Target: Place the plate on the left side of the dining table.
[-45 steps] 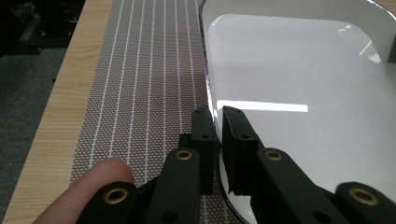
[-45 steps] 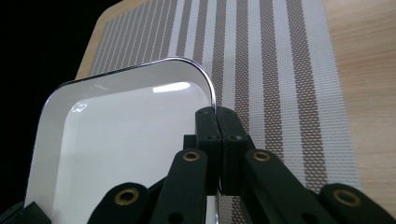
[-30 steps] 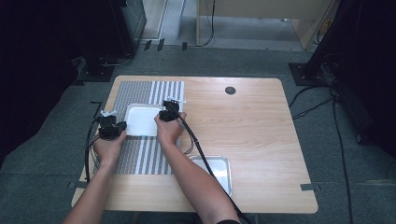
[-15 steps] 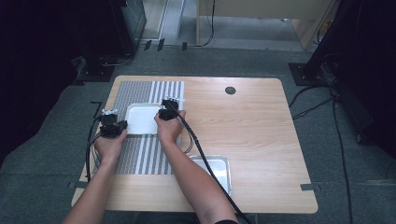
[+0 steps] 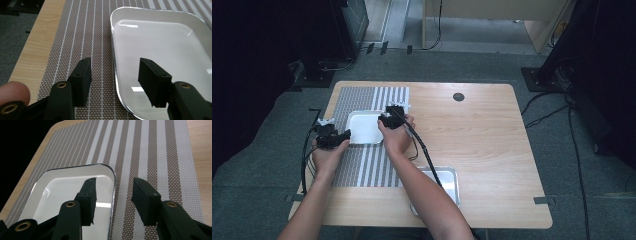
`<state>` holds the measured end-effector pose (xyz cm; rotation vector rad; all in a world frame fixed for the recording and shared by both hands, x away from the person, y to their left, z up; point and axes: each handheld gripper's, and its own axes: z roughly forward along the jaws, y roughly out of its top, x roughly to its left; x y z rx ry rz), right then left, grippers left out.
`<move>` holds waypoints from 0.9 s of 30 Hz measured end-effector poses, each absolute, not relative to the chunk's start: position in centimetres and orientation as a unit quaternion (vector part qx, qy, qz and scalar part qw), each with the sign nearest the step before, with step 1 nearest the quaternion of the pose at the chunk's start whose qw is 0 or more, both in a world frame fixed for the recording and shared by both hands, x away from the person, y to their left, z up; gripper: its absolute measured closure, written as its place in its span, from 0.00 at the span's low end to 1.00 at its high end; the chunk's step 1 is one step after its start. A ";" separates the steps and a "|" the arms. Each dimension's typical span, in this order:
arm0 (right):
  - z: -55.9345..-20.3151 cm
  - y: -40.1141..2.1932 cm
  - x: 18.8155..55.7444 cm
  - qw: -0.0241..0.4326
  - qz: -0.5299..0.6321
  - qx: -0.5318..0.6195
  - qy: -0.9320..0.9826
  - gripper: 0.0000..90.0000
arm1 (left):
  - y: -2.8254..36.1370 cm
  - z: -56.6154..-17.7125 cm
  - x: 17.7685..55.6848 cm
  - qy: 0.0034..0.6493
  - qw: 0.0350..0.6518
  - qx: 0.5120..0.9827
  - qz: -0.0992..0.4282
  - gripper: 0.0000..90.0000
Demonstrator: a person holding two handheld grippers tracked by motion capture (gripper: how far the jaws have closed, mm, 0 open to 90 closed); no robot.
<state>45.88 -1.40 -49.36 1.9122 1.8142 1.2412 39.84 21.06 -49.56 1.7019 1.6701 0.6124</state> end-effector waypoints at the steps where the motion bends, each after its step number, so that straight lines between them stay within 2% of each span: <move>1: -49.4 -1.4 45.9 0.114 0.423 0.652 0.619 0.61 | 21.1 -49.6 39.8 0.640 0.333 0.652 0.235 0.47; 4: -48.6 -1.6 45.5 0.135 0.425 0.629 0.637 0.59 | 21.0 -49.1 39.4 0.637 0.336 0.653 0.233 0.45; 11: -46.9 -2.8 44.0 0.120 0.419 0.602 0.669 0.41 | 20.8 -48.1 38.1 0.625 0.353 0.660 0.220 0.34; 16: -45.3 -4.3 42.3 0.129 0.431 0.582 0.678 0.31 | 20.1 -47.6 36.7 0.612 0.364 0.668 0.217 0.27; 27: -42.9 -8.0 40.1 0.139 0.417 0.561 0.701 0.29 | 19.1 -46.3 34.6 0.592 0.382 0.674 0.223 0.21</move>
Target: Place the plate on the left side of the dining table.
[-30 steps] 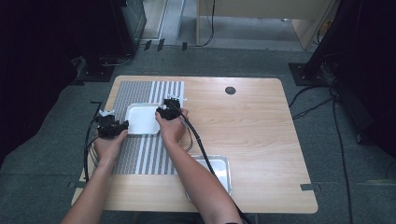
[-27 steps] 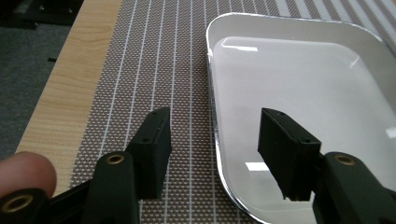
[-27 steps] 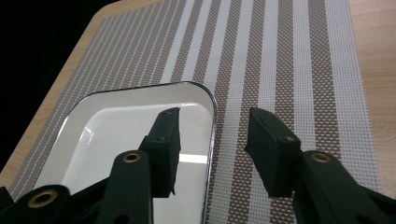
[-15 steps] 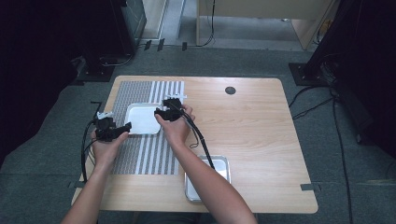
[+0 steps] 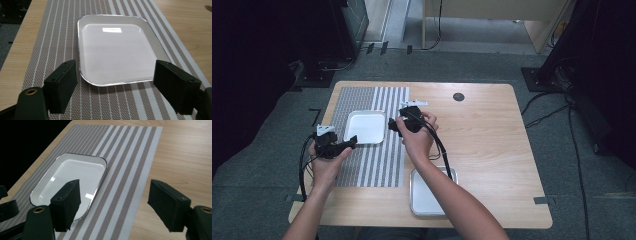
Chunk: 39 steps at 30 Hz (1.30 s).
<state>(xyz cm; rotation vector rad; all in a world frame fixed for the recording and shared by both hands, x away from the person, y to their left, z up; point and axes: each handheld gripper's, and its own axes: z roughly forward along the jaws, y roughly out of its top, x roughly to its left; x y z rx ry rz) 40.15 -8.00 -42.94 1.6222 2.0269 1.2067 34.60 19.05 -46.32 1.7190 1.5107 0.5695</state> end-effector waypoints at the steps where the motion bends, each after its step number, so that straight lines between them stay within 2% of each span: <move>1: -42.8 -8.4 39.9 0.142 0.417 0.561 0.701 0.30 | 18.9 -46.2 34.4 0.589 0.382 0.676 0.223 0.21; 19: -41.8 -14.8 35.7 0.168 0.422 0.546 0.704 0.28 | 17.7 -45.6 30.9 0.578 0.388 0.681 0.227 0.20; 26: -42.0 -17.2 34.0 0.175 0.424 0.546 0.701 0.27 | 17.0 -45.5 29.5 0.566 0.393 0.688 0.228 0.16; 39: -43.4 -22.2 31.1 0.190 0.421 0.559 0.688 0.27 | 16.6 -46.4 27.4 0.559 0.394 0.695 0.222 0.14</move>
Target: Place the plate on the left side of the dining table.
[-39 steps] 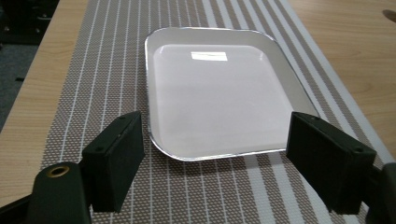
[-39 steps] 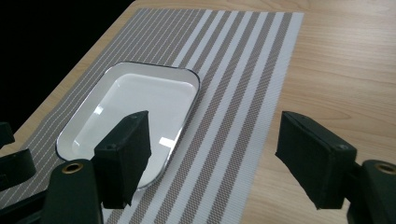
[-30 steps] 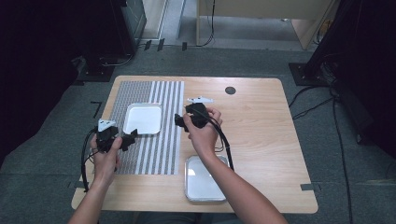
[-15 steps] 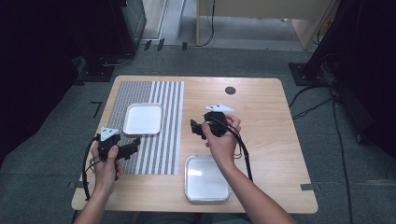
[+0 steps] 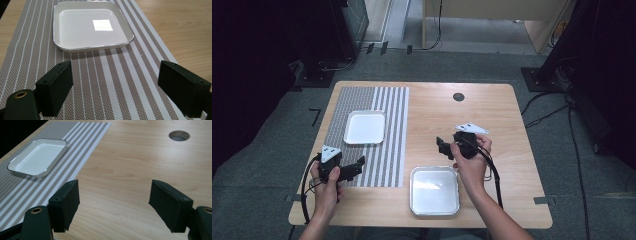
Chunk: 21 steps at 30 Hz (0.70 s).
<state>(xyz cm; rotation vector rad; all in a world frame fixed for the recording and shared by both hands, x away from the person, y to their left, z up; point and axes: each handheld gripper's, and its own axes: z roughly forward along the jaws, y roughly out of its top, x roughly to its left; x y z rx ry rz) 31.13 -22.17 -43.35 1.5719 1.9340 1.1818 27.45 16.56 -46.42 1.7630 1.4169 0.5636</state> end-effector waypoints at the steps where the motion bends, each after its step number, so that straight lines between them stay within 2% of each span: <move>1: -43.5 -22.5 30.9 0.191 0.419 0.560 0.688 0.27 | 16.5 -46.5 27.3 0.557 0.394 0.696 0.222 0.14; 21: -46.6 -29.3 27.4 0.218 0.408 0.580 0.671 0.27 | 17.9 -47.6 25.0 0.554 0.385 0.699 0.237 0.14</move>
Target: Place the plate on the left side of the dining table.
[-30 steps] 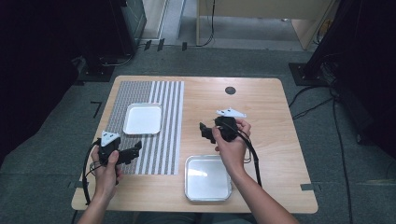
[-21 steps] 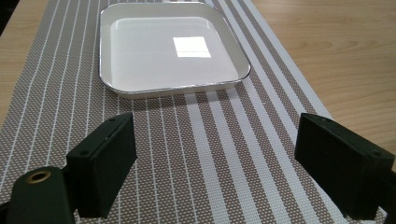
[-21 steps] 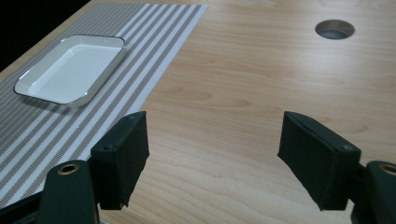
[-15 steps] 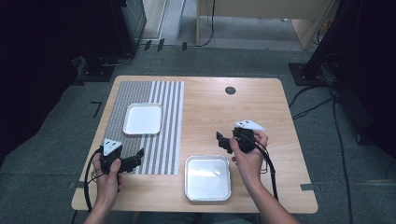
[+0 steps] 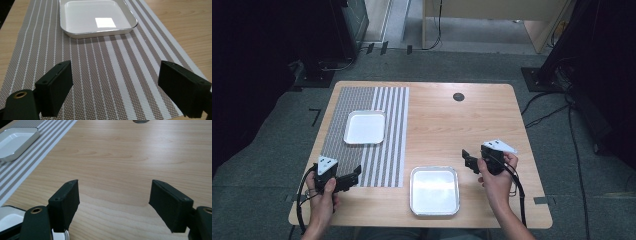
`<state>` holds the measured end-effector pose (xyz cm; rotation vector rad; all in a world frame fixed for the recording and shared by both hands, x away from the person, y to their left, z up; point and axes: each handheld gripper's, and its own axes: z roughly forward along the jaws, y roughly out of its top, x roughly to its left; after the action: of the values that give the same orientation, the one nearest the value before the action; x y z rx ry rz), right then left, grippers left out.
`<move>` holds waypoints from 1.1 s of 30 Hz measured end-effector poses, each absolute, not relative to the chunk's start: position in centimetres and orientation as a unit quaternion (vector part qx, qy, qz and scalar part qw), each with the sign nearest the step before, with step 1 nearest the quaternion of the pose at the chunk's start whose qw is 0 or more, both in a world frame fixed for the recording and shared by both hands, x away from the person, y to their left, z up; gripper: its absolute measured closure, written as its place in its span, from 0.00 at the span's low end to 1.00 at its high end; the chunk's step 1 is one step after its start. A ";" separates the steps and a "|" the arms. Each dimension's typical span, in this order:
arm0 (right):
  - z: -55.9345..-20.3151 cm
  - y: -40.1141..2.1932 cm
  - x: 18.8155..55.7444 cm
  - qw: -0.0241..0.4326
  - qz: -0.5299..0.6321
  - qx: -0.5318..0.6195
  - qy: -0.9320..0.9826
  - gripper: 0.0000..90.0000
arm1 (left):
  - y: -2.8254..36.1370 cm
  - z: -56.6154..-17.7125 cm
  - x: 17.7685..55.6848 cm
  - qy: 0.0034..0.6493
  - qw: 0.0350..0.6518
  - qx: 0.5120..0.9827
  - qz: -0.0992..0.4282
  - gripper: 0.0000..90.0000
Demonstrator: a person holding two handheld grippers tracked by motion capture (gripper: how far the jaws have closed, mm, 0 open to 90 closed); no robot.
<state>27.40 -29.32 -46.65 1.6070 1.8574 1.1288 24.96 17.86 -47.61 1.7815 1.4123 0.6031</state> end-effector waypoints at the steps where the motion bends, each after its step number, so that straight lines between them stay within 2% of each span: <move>1: -46.8 -29.6 27.2 0.219 0.406 0.581 0.671 0.27 | 18.0 -47.7 24.9 0.554 0.383 0.700 0.238 0.14; 18: -50.0 -35.9 23.3 0.226 0.387 0.622 0.642 0.27 | 22.2 -49.8 23.5 0.574 0.346 0.698 0.251 0.14; 33: -51.8 -41.6 19.9 0.251 0.360 0.648 0.622 0.27 | 24.8 -51.0 23.1 0.587 0.306 0.696 0.279 0.14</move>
<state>19.93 -41.58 -51.78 1.7646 1.6939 0.9784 23.08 24.78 -51.04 1.8424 1.5536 0.7379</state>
